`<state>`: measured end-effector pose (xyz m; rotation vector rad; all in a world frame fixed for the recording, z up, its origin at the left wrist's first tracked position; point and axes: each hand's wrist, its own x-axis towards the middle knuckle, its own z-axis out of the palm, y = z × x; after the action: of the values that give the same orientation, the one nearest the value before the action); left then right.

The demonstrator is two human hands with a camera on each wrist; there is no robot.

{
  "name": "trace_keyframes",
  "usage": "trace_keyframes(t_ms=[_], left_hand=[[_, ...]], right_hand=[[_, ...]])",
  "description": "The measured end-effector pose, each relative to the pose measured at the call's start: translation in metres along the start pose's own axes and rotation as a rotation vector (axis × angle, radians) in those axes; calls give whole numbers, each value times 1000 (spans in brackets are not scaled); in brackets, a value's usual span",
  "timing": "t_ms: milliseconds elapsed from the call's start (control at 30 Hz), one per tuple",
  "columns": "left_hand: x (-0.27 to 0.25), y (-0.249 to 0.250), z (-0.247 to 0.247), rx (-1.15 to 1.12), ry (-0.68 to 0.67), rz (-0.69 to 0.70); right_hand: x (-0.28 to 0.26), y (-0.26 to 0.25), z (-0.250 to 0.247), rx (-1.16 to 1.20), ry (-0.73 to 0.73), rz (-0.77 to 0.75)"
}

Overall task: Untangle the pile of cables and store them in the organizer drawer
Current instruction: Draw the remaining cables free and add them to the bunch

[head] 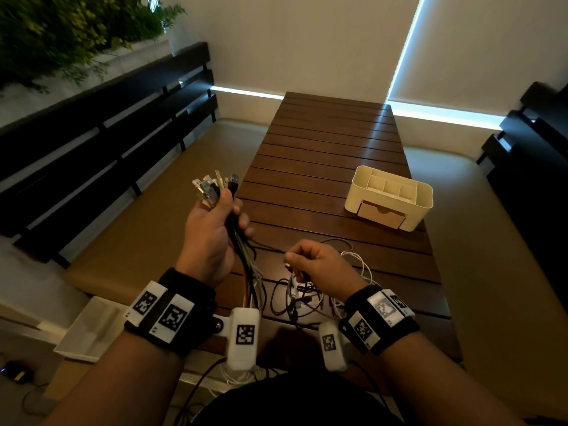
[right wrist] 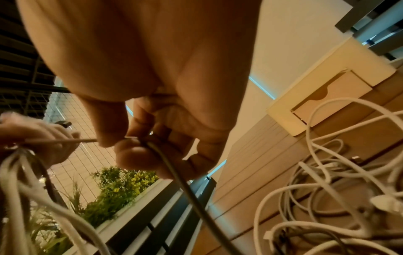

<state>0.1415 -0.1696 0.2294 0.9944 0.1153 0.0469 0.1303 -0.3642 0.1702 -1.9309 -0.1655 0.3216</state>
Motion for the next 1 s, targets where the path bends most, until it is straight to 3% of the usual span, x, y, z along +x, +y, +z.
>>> trace_keyframes(t_ms=[167,467,533,667,767,1000], left_hand=[[-1,-12,-6,357,-191,-33],[5,-6,-5,717,-454,-89],[7,-1,-8,774,-433,-63],[20,10,-28,605,-279,-109],[24,10,-38,641,-270,-106],[23,-5,-22,829,-161,50]], right_hand=[[6,-26,-11,48,200,-112],[11,-46,-13,-15,163,-206],[10,-43,-20,-21,174,-180],[8,-30,-43,-11,275,-115],[9,-25,-54,-42,348,-117],[14,-27,-42,-403,106,10]])
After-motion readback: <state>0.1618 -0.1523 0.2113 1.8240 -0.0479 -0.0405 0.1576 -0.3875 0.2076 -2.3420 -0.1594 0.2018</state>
